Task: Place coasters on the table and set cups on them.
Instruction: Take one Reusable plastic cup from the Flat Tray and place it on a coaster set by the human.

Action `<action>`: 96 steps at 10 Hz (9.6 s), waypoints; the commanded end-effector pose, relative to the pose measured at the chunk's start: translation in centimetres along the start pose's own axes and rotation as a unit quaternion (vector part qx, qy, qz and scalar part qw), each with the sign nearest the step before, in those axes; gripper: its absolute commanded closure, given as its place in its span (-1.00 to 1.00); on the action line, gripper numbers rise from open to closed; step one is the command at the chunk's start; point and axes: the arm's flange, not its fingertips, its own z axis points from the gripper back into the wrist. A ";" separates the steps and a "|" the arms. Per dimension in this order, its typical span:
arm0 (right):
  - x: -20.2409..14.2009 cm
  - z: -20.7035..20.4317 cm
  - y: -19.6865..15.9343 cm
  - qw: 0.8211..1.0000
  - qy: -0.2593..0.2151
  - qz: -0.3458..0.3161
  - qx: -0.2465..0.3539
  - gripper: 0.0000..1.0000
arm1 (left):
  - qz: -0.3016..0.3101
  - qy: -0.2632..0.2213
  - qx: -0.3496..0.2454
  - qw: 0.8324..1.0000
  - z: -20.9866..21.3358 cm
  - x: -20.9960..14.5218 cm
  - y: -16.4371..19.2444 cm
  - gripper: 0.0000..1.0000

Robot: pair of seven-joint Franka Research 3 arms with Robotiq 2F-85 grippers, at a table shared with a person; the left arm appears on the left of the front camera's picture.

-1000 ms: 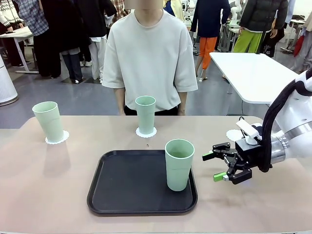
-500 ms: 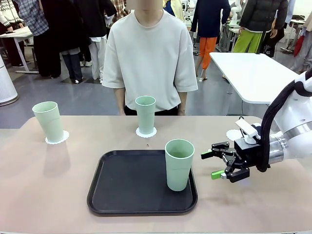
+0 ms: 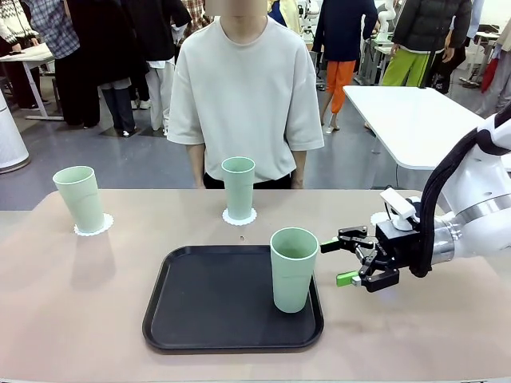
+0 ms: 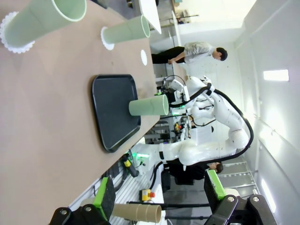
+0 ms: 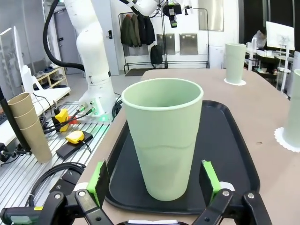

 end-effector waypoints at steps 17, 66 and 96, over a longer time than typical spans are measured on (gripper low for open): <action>-2.8 -4.7 -3.0 1.000 0.005 -0.003 0.006 -1.00 | -0.003 -0.002 -0.004 1.000 0.1 -0.1 -0.2 -1.00; 19.1 20.7 -14.2 0.995 -0.013 -0.066 -0.071 -0.65 | -0.003 -0.002 -0.004 1.000 0.1 -0.1 -0.2 -1.00; -2.4 25.6 -23.6 0.999 -0.003 -0.036 -0.016 -0.65 | -0.003 -0.002 -0.004 1.000 0.1 -0.1 -0.2 -1.00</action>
